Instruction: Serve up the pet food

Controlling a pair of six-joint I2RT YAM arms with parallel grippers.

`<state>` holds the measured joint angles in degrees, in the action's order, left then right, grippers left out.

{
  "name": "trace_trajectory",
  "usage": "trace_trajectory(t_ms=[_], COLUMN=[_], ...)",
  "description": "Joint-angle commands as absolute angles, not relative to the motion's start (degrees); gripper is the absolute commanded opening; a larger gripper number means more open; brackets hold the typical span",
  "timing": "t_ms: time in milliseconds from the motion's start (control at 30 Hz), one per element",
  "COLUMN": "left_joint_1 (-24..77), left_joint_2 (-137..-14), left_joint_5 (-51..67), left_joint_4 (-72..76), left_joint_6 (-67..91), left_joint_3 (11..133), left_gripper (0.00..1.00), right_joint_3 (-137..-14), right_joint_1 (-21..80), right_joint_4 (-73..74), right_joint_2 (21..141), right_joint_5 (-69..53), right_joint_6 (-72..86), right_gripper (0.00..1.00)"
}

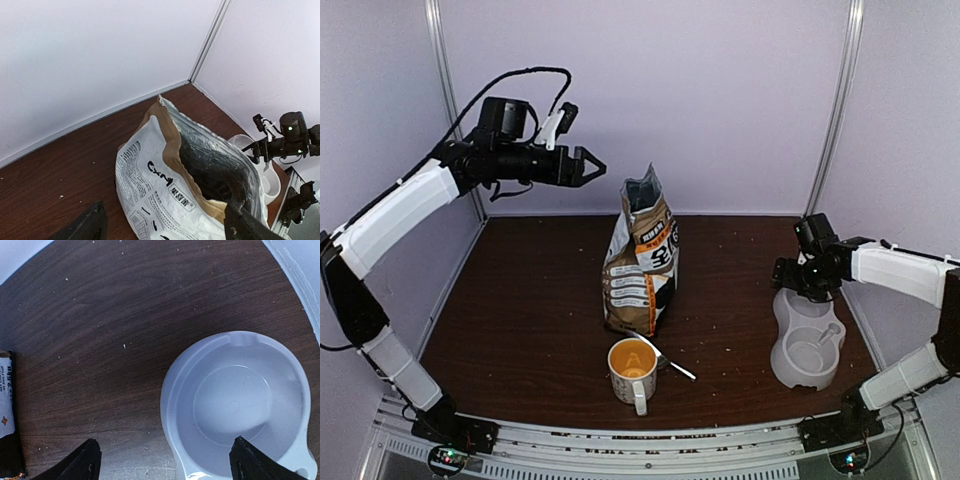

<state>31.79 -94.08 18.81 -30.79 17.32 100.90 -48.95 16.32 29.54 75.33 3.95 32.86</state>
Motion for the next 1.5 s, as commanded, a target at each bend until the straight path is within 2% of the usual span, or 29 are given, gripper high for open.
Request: trace_trajectory(t_ms=[0,433,767,933,1233,1467], left_joint_1=[31.3,29.3,28.1,28.0,28.2,32.3], left_joint_2=[-85.3,-66.2,-59.6,-58.2,-67.9,-82.5], left_joint_5=[12.9,3.4,0.7,1.0,9.6,14.0], left_joint_4=[-23.9,-24.1,-25.3,-25.8,-28.1,-27.8], left_joint_6=[16.4,21.2,23.1,23.2,21.8,21.7], left_joint_3=[93.6,73.7,68.8,68.5,77.2,91.8], left_gripper=[0.85,0.92,0.94,0.95,0.94,0.92], right_joint_3=[-53.1,-65.2,-79.4,-81.2,-80.8,-91.6], right_joint_1=[15.1,17.9,18.7,18.7,20.8,32.8], right_joint_4=[26.1,21.6,18.0,17.4,22.4,34.1], right_joint_2=[83.2,99.3,109.4,109.8,97.1,93.7], right_joint_5=[0.9,-6.5,-7.8,-8.0,-6.1,-3.0], right_joint_6=[30.6,31.5,33.0,32.3,27.6,27.6], right_gripper=[0.91,0.82,0.76,0.77,0.85,0.84])
